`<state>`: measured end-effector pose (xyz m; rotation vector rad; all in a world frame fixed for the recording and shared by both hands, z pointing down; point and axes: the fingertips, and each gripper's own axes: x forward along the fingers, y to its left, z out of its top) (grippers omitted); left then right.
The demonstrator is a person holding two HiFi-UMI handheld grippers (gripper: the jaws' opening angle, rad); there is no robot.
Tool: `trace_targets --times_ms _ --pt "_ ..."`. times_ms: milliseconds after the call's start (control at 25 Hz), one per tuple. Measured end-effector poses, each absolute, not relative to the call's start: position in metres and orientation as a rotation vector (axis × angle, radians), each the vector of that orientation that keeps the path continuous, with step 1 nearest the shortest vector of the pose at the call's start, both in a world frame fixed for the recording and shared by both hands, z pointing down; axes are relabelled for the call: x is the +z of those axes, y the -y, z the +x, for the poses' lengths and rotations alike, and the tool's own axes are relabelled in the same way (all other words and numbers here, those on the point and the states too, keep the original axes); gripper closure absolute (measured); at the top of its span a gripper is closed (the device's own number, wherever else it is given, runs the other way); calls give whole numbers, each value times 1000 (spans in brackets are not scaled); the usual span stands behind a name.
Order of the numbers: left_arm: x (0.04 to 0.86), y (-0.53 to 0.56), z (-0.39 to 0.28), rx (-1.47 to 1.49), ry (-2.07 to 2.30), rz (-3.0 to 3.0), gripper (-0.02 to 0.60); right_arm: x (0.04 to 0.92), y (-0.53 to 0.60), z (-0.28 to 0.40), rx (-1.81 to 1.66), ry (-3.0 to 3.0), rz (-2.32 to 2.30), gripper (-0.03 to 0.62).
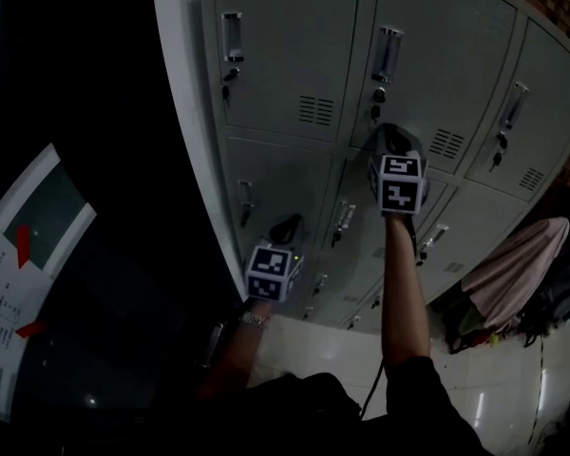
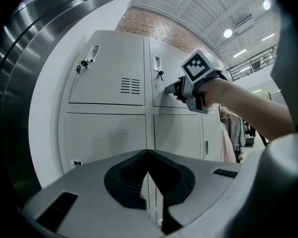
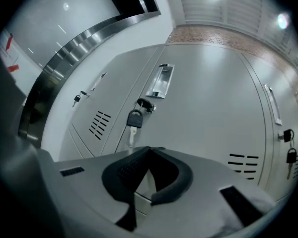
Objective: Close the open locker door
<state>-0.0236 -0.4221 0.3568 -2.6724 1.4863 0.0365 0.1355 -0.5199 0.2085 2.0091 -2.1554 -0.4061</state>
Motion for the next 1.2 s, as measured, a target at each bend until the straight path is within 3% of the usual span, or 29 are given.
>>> trace_targets --times_ms 360,400,680,960,1200 --pt "360 393 -23 1 -1462 -2709 589 223 499 129 -346 2165 1886 582" --pt "362 387 -23 -6 -1458 -2723 589 230 487 126 -327 2188 1872 555" --pt "402 331 -16 -67 -1394 -2814 588 323 353 78 -39 2495 1851 553" --pt "456 270 19 -162 -1332 -2893 589 438 256 52 309 2496 1817 445" --pt "461 269 23 -179 -1382 -2855 589 469 245 55 499 2464 1887 480"
